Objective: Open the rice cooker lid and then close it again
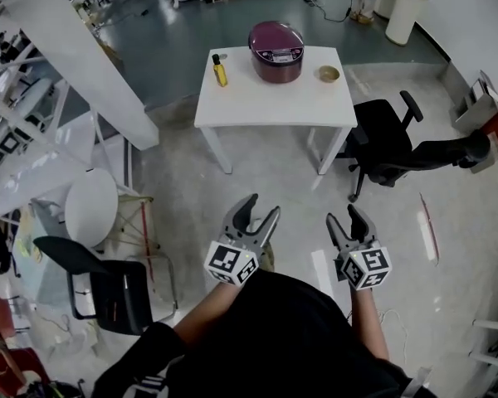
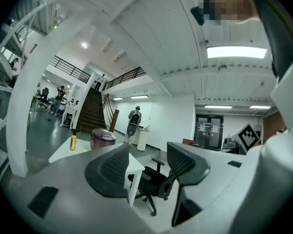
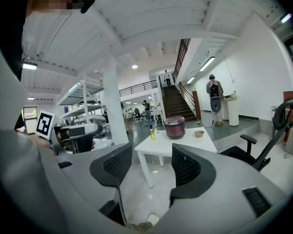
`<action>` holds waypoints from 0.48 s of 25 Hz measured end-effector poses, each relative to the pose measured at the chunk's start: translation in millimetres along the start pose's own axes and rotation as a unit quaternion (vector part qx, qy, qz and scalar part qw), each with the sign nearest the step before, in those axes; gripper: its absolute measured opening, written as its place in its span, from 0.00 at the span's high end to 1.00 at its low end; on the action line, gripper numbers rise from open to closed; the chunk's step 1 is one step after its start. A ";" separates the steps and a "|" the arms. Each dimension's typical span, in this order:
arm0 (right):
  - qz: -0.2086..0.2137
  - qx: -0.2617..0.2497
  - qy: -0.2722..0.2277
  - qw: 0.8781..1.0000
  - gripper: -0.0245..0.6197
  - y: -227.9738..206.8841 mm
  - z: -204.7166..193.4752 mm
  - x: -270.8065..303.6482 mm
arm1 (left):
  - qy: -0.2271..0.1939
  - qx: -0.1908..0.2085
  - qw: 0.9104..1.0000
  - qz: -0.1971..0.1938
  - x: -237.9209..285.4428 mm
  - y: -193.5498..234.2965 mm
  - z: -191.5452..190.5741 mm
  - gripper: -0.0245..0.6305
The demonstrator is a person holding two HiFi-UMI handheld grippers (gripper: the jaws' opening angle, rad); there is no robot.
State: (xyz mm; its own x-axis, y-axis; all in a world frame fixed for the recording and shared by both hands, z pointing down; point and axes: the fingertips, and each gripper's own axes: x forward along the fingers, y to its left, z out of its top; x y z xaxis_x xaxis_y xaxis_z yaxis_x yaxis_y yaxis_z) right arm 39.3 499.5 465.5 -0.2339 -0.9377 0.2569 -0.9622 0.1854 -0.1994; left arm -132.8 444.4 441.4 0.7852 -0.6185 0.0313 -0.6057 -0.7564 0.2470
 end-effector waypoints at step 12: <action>-0.039 -0.010 0.006 0.999 0.62 -53.0 82.1 150.2 | -0.012 0.003 1.000 -0.029 118.8 125.6 56.5 0.62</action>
State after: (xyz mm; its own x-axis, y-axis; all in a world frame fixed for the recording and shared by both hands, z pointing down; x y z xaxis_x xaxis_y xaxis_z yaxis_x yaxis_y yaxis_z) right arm 66.6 324.8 437.1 -0.1590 -0.9459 0.2827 -0.9803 0.1173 -0.1588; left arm -122.9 263.8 421.5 0.8154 -0.5789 -0.0065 -0.5605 -0.7922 0.2414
